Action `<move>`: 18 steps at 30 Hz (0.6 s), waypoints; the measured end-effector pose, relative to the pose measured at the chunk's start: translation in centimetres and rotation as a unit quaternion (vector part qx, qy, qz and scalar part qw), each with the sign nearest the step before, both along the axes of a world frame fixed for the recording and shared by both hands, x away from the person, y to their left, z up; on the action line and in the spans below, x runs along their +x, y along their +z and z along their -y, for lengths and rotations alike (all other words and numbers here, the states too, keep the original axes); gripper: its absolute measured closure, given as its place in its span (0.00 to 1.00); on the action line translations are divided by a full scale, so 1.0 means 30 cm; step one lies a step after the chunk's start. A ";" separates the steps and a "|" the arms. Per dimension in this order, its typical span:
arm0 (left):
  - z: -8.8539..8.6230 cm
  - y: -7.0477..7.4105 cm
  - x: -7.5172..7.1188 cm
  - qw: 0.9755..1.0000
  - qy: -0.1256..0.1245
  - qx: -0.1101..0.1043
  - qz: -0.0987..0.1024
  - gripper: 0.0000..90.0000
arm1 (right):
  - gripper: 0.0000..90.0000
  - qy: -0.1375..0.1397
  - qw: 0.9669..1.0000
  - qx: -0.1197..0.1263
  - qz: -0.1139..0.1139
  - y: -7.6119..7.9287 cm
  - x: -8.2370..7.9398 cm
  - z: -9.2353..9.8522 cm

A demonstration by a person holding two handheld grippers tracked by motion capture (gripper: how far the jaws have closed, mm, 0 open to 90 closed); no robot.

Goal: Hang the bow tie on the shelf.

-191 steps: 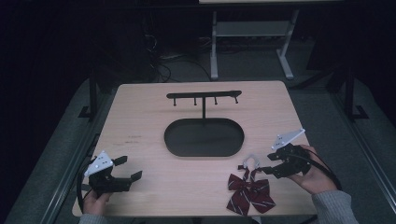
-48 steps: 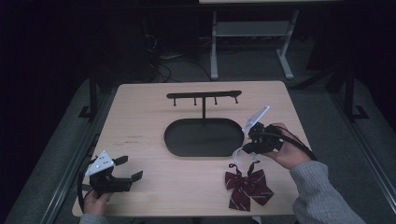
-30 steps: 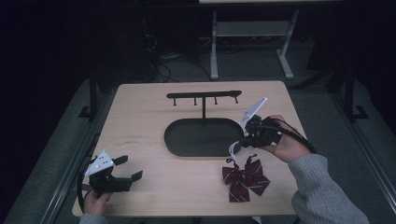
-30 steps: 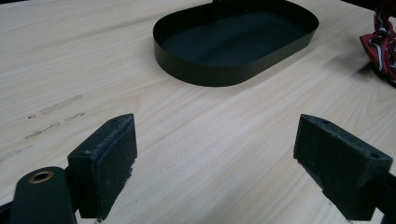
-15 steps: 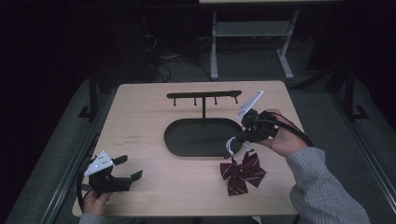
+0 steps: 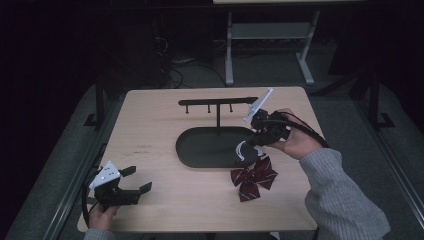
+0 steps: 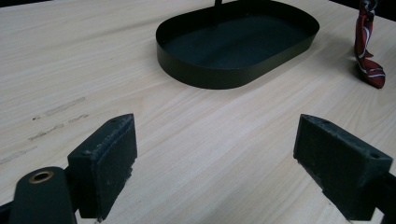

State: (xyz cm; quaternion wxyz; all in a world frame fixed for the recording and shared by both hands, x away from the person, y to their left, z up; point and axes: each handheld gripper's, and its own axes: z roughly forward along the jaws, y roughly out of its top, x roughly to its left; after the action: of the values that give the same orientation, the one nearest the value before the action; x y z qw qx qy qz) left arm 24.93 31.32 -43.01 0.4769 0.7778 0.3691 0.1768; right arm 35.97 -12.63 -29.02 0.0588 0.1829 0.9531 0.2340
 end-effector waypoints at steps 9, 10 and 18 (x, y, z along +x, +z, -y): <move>-0.002 0.000 0.001 1.000 0.000 -0.001 0.001 0.15 | 0.98 0.005 1.000 -0.001 0.004 0.031 0.030 -0.026; -0.002 0.001 0.001 1.000 0.000 -0.001 0.001 0.15 | 0.98 0.007 1.000 -0.001 0.005 0.034 0.034 -0.029; -0.003 0.001 0.001 1.000 0.000 -0.001 0.001 0.15 | 0.98 0.006 1.000 0.000 0.003 0.057 0.060 -0.049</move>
State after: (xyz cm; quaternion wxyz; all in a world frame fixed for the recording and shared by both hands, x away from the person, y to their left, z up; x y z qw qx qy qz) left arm 24.94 31.42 -42.98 0.4782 0.7771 0.3686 0.1776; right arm 37.77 -11.15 -27.31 0.0599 0.1763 0.9539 0.2352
